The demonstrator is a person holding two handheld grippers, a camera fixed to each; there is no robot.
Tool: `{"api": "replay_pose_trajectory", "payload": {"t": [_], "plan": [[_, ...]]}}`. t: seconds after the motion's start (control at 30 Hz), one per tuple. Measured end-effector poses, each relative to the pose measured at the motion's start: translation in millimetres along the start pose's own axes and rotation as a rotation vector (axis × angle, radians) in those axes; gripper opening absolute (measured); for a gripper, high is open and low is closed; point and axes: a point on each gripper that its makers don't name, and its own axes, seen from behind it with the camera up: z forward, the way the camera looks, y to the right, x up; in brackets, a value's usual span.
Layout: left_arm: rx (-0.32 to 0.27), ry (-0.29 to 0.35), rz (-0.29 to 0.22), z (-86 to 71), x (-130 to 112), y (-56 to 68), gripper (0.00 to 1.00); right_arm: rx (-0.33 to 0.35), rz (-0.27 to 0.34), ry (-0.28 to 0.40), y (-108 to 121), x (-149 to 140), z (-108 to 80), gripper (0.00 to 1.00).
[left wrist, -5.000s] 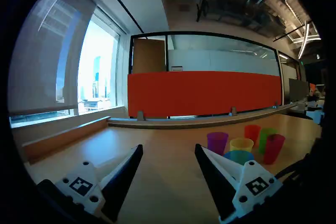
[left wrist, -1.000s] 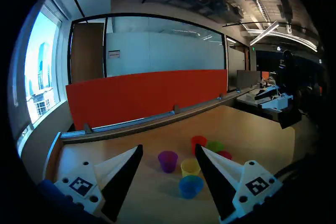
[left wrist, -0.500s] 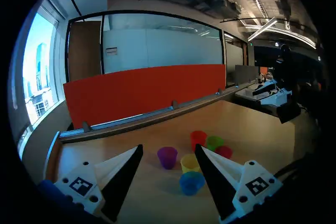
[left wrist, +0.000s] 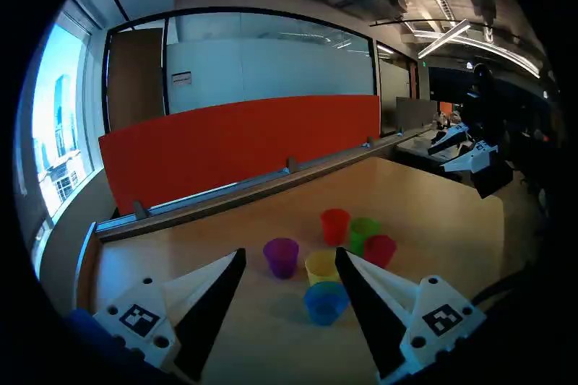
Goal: Pour water
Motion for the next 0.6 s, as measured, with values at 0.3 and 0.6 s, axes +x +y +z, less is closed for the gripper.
{"api": "replay_pose_trajectory", "payload": {"t": [0.3,0.6], "plan": [[-0.021,-0.032,0.041,7.1,-14,8.1,0.92,0.015,0.011,-0.015,1,-7,6.4,1.00],[-0.051,-0.064,0.036,18.2,-33,15.6,0.92,0.030,0.009,-0.034,2,-17,16.8,1.00]]}}
